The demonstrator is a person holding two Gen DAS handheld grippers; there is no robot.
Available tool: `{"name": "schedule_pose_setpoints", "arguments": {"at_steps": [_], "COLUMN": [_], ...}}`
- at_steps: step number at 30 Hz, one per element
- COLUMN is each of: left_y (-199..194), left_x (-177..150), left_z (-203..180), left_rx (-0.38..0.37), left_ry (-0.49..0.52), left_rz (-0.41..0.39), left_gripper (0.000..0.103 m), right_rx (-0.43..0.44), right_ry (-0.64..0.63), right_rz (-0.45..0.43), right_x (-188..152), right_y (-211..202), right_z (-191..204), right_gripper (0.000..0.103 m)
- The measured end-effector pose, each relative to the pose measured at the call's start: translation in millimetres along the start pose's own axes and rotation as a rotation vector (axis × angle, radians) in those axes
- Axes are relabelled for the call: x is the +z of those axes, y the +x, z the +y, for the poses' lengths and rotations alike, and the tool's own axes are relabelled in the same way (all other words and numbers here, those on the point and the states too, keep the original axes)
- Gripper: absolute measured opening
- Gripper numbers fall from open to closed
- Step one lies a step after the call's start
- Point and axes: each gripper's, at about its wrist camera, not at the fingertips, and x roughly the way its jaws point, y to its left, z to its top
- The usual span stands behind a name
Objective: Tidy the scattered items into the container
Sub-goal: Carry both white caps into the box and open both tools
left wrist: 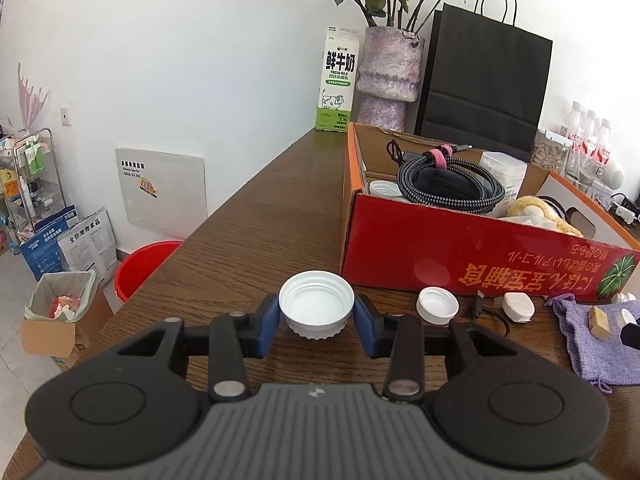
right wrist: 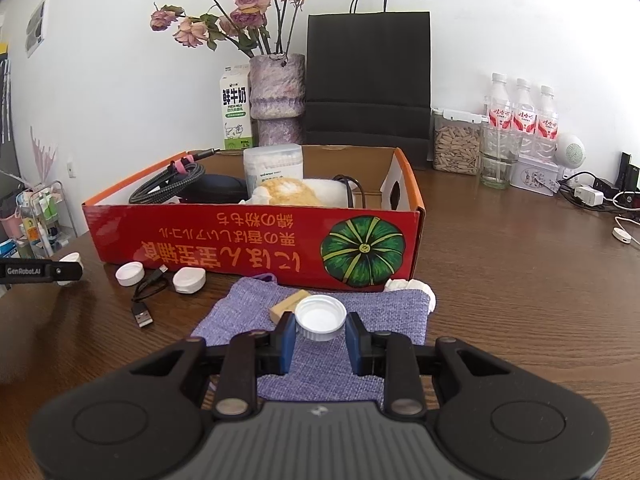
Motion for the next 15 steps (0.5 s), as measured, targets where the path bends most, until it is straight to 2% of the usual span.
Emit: {"name": "schedule_pose_setpoints", "arguments": {"at_steps": [5, 9, 15], "left_y": [-14, -23, -31], "left_x": [-2, -4, 7], "left_z": [-1, -10, -29], "left_rx": [-0.01, -0.021, -0.088], "left_ry": [0.002, 0.032, 0.052], "left_rz": [-0.074, -0.102, -0.138], "left_gripper": [0.041, 0.041, 0.041], "right_rx": [-0.003, 0.004, 0.036], "right_ry": [0.004, 0.007, 0.019], "right_rz": [-0.025, -0.061, -0.092], "right_x": [0, -1, 7], "right_y": [-4, -11, -14], "right_z": [-1, -1, -1], "right_gripper": [0.025, 0.025, 0.025]}}
